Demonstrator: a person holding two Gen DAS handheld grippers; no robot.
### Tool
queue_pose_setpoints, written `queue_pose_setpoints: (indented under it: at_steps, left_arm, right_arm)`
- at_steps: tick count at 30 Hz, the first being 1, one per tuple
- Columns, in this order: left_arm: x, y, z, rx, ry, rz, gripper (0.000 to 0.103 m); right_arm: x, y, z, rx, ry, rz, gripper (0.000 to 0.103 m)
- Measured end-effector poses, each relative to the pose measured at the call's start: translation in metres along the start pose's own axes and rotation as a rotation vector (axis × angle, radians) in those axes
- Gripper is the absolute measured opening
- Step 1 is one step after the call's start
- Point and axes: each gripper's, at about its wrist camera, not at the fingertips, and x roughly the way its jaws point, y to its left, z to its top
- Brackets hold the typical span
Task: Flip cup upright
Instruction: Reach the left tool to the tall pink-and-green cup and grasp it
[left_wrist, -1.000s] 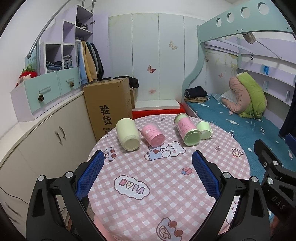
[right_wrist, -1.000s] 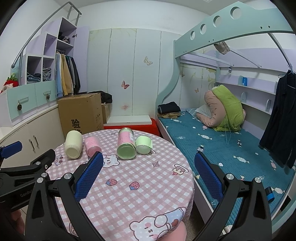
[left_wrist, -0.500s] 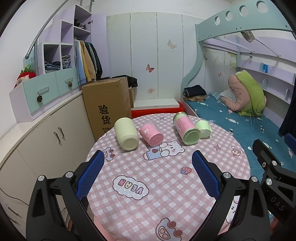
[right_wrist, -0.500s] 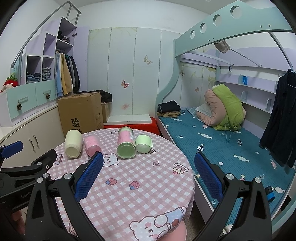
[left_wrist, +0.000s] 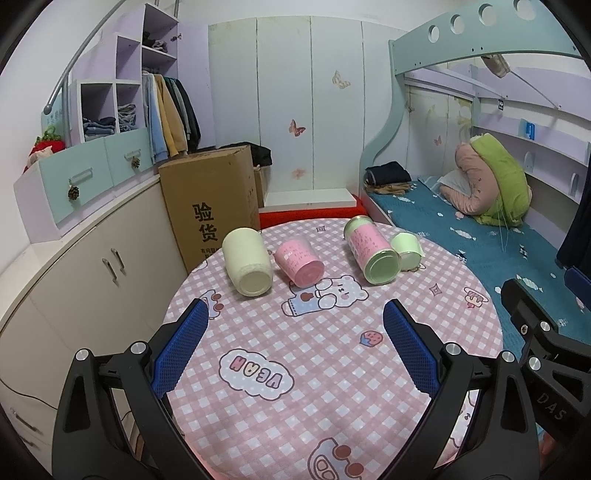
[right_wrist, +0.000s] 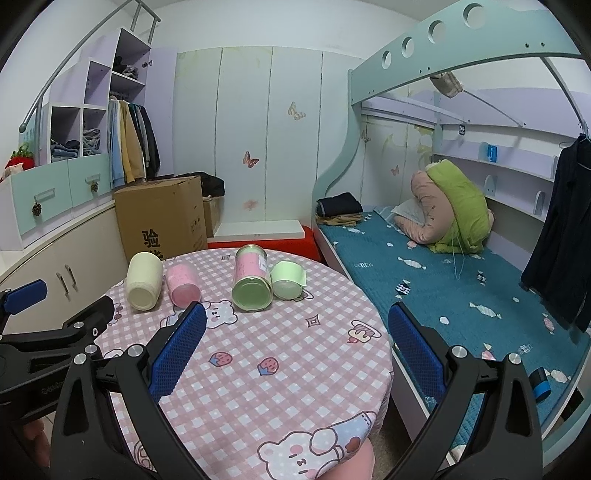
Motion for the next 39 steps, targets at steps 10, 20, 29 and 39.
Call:
queue_pose_setpoints:
  at_steps: [10,20,29,39]
  left_arm:
    - [0.063,-0.017,0.020,0.025,0.083,-0.039,0.096]
    - [0.142,-0.046,0.053,0.030,0.178,-0.126,0.096]
    - [0.221,-0.085,0.096,-0.008,0.294,-0.229,0.096]
    - [0.307,-0.109,0.095,0.002,0.503,-0.152,0.096]
  right_arm:
    - [0.066,-0.021,0.010,0.062,0.119,0.023,0.095]
    - [0.155,-0.051,0.023,0.106,0.244,0.034,0.095]
    - [0.223,-0.092,0.035,0.108,0.273,0.005,0.095]
    - [0.291,-0.118,0.038,0.127,0.300,0.079,0.095]
